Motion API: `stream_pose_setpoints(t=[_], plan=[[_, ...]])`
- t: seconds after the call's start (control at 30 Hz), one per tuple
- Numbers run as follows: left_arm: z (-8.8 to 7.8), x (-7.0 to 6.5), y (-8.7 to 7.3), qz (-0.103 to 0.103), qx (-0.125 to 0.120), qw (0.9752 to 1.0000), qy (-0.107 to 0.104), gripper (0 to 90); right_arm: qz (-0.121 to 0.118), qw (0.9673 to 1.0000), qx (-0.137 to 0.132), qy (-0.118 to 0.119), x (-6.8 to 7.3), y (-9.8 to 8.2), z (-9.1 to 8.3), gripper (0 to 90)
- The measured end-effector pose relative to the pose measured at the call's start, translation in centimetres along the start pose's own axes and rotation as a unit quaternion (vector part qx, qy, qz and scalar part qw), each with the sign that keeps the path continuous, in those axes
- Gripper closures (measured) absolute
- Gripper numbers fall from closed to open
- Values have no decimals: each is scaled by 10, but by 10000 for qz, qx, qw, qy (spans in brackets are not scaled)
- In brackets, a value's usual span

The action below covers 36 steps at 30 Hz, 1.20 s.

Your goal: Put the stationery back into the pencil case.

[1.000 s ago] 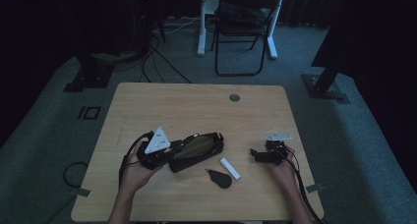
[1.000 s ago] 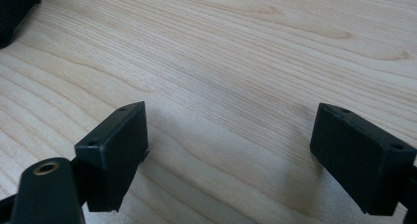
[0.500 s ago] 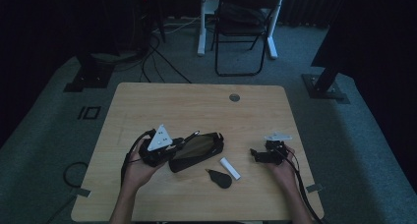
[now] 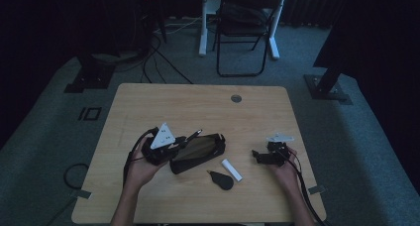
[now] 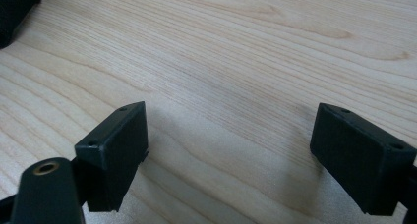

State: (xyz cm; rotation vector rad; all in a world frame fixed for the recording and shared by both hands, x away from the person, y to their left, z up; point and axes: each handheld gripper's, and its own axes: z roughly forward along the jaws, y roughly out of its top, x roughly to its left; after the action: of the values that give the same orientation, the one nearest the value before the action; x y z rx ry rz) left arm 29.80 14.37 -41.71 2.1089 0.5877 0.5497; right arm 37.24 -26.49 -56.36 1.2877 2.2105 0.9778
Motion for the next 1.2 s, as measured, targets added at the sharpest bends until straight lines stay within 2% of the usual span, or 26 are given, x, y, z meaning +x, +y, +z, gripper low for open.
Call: stream_pose_setpoints(t=[0.9, 1.2], plan=[[13, 3, 7, 99, 44, 9999, -35, 794, -3, 10000, -3, 0, 0, 0, 0, 143], [19, 6, 8, 63, 27, 10000, -36, 793, -3, 10000, -2, -1, 0, 0, 0, 142]])
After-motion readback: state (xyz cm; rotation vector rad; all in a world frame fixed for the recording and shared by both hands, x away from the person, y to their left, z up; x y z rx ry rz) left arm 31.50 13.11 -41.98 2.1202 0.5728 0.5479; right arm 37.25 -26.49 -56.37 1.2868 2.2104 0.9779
